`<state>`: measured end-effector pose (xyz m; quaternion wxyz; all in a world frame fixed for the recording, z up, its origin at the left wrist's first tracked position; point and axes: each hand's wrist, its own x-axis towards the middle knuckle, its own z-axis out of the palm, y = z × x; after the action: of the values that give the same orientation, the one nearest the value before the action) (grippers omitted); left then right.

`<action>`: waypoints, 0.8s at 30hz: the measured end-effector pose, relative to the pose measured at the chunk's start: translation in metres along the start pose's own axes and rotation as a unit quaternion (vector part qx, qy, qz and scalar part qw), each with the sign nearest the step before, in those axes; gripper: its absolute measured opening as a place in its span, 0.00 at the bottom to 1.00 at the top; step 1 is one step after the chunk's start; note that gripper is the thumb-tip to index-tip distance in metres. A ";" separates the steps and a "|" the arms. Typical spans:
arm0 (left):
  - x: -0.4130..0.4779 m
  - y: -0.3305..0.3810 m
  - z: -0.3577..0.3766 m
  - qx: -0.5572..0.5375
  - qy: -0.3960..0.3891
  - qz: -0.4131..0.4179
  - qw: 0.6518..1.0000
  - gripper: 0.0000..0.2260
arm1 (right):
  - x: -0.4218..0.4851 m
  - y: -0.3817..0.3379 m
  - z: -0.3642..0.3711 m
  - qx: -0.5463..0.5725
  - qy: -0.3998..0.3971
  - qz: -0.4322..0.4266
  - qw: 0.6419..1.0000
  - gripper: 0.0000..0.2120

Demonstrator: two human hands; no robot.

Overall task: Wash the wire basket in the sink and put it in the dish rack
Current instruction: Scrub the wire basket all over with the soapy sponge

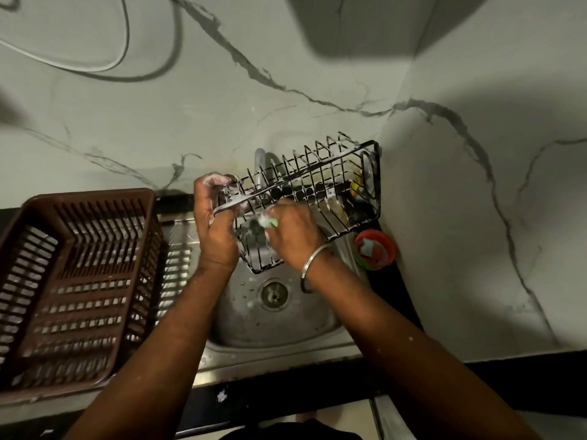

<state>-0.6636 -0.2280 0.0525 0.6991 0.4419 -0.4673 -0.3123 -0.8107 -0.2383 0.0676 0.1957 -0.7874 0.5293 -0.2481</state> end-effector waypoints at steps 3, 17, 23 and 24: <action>0.001 0.004 0.005 -0.008 0.002 -0.005 1.000 0.21 | -0.012 -0.003 0.010 -0.111 -0.105 -0.109 0.982 0.09; 0.002 0.003 0.005 -0.007 -0.012 -0.009 1.000 0.20 | 0.002 0.021 -0.018 -0.042 -0.204 -0.072 0.975 0.17; 0.012 0.003 0.004 0.021 -0.014 0.021 0.999 0.20 | -0.001 0.029 -0.004 -0.111 -0.085 -0.101 0.985 0.15; 0.013 0.003 0.002 0.027 -0.014 0.024 0.999 0.20 | -0.004 0.031 -0.004 -0.105 -0.123 -0.103 0.982 0.17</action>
<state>-0.6607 -0.2385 0.0606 0.6879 0.4448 -0.4953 -0.2892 -0.8369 -0.2462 0.0521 0.1491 -0.8781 0.4407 -0.1115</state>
